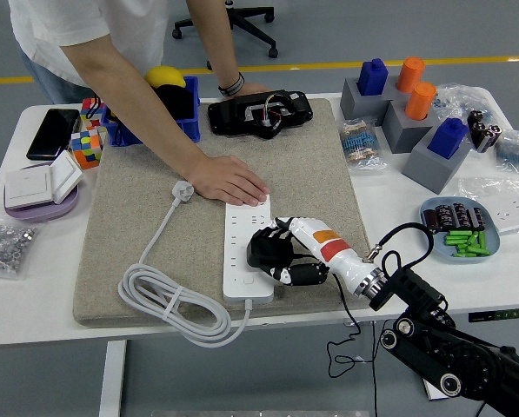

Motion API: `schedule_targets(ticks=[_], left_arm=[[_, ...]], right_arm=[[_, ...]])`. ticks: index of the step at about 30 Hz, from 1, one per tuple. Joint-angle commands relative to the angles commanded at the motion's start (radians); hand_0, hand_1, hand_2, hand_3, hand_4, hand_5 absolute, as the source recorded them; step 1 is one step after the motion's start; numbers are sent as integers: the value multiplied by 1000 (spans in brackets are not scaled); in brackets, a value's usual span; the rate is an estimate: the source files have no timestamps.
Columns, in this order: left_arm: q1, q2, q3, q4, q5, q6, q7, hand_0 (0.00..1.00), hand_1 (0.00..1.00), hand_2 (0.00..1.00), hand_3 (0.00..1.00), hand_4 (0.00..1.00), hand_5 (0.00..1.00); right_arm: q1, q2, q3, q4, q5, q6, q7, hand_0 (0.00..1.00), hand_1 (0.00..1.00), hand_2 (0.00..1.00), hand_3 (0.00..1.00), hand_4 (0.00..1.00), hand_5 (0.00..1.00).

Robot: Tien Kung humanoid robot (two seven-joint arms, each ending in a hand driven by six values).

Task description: Press the white button,pick up the black plug,place it near the board,insert it into the board

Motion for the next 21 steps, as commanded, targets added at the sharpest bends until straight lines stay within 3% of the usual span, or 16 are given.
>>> schedule_targets(ticks=[21], left_arm=[[2, 0, 0, 0, -2, 0, 0, 466, 496, 512, 577, 592, 272]], right_arm=[[11, 8, -29, -7, -27, -7, 1, 447, 348, 378, 558, 722, 2]])
